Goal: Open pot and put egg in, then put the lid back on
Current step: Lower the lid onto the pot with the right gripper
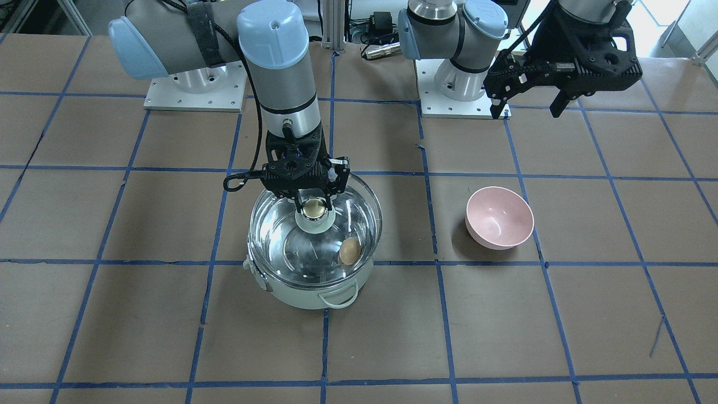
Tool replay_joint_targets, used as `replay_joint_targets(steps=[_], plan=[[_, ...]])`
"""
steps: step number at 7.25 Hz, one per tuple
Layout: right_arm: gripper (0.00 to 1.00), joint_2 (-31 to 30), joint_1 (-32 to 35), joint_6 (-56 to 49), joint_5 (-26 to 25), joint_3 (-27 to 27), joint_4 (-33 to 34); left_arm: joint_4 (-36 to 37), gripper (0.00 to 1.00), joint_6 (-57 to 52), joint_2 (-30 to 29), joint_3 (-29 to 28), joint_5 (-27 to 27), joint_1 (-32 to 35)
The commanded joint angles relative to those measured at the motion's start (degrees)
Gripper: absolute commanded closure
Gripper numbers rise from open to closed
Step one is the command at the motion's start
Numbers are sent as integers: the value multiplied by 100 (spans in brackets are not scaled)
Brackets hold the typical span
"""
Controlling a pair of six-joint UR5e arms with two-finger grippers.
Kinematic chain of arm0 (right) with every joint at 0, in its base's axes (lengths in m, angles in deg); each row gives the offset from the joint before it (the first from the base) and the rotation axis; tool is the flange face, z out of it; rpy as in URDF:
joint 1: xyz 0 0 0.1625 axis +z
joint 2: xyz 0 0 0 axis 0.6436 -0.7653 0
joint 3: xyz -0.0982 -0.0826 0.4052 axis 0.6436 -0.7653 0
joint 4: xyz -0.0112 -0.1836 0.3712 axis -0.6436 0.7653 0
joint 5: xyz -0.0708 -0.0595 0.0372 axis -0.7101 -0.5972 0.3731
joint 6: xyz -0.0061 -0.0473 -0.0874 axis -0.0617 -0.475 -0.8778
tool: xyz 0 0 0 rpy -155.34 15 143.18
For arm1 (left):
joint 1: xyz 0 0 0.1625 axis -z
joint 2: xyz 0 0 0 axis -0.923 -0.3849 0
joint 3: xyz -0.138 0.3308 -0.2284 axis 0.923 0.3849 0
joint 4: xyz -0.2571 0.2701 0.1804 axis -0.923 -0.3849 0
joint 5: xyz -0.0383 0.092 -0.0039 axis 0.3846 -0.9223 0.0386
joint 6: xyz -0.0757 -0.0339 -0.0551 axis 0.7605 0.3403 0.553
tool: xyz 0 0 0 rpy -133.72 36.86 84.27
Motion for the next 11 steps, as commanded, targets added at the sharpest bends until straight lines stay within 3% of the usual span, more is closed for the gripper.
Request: replay_joint_targets(steps=[1, 6, 7, 10, 11], plan=[[63, 4, 2, -1, -100, 55, 24, -1, 0, -3, 25, 30, 11, 19], [60, -5, 2, 25, -127, 267, 332, -1, 0, 6, 25, 30, 11, 19], [32, -5, -6, 42, -127, 249, 358, -1, 0, 6, 25, 30, 11, 19], [23, -5, 2, 69, -127, 249, 376, -1, 0, 6, 25, 30, 11, 19], [10, -5, -6, 34, -127, 232, 393, -1, 0, 6, 25, 30, 11, 19]])
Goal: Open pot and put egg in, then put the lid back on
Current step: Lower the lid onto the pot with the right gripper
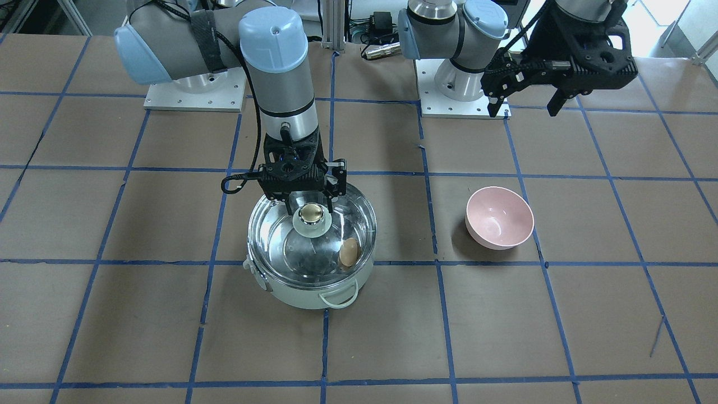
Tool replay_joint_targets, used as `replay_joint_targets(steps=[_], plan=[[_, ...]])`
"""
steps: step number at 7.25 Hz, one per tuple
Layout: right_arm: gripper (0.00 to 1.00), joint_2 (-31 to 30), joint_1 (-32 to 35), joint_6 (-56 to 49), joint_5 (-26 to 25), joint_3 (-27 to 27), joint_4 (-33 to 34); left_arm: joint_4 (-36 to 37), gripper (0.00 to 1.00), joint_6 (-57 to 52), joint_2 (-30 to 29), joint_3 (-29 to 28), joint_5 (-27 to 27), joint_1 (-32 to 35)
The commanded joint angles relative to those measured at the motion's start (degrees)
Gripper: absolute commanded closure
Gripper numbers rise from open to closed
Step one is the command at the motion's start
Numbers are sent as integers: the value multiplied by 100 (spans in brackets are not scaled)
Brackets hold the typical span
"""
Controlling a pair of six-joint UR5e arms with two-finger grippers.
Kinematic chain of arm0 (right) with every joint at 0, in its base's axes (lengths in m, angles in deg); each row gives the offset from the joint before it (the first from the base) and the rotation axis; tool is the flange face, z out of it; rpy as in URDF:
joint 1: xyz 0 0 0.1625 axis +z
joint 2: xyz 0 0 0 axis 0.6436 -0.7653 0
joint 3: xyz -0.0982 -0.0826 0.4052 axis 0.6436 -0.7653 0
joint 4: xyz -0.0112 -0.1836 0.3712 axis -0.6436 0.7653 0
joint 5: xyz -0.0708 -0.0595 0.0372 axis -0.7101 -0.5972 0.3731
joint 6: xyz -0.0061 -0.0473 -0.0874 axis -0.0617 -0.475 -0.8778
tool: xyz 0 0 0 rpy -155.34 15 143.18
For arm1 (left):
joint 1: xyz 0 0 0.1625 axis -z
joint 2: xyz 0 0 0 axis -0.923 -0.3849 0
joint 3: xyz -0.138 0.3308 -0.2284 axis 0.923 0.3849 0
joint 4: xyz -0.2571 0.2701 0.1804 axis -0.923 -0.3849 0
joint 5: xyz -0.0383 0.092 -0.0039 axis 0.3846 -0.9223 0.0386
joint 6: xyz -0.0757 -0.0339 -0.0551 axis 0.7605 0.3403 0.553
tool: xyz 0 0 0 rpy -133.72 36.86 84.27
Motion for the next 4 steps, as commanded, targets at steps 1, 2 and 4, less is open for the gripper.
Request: replay_joint_targets(steps=[1, 2, 4], plan=[[3, -8, -74, -192, 0, -56, 32, 0, 0, 2, 0, 0, 9, 0], [3, -130, -310, -724, -183, -126, 41, 0, 0, 2, 9, 0, 9, 0], [0, -455, -898, -1028, -167, -205, -534, 0, 0, -6, 9, 0, 9, 0]])
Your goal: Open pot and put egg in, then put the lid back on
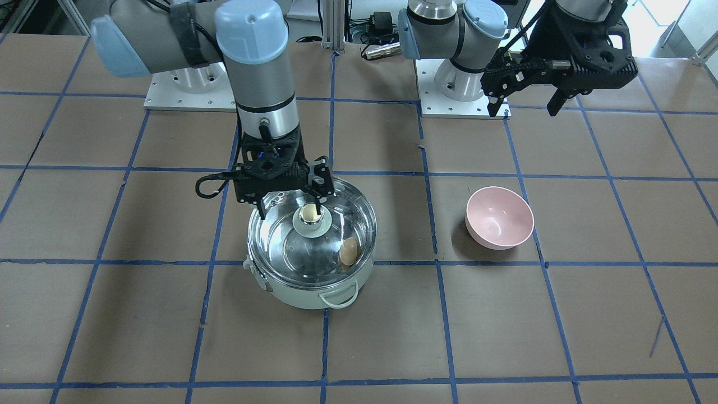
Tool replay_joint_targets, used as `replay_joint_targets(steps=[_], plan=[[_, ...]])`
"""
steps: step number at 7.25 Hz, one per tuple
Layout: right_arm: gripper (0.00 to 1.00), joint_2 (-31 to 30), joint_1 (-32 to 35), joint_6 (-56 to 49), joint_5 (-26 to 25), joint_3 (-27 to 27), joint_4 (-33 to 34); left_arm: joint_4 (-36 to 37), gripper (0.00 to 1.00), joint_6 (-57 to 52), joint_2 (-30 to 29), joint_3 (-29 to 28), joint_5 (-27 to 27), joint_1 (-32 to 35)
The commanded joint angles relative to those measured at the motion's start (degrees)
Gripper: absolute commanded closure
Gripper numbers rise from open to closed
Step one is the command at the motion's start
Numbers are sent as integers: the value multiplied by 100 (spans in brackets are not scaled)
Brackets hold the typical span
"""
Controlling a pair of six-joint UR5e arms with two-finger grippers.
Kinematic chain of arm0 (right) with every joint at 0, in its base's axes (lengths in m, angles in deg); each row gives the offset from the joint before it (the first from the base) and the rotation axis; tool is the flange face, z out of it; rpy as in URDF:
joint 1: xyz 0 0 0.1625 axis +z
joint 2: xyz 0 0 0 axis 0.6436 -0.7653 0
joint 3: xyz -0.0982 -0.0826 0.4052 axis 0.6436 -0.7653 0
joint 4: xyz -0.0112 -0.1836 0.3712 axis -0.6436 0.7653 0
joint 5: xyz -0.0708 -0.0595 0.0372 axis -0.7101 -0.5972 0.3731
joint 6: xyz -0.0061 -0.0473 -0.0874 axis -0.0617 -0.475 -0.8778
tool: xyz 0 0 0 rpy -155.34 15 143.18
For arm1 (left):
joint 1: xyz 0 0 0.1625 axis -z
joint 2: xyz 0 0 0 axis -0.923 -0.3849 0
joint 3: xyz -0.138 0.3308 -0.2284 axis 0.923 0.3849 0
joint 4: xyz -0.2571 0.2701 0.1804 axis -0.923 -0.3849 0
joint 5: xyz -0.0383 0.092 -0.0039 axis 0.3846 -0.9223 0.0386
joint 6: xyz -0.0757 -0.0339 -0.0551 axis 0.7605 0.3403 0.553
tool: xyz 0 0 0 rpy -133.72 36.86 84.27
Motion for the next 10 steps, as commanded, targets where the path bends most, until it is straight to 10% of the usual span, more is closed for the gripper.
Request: replay_joint_targets(steps=[1, 4, 10], plan=[[0, -483, -473, -178, -15, -61, -823, 0, 0, 6, -7, 0, 0, 0], [0, -1214, -1009, -712, -120, -184, -2447, 0, 0, -3, 1, 9, -8, 0], [0, -1435, -1116, -987, -103, -185, -2673, -9, 0, 6, 10, 35, -8, 9]])
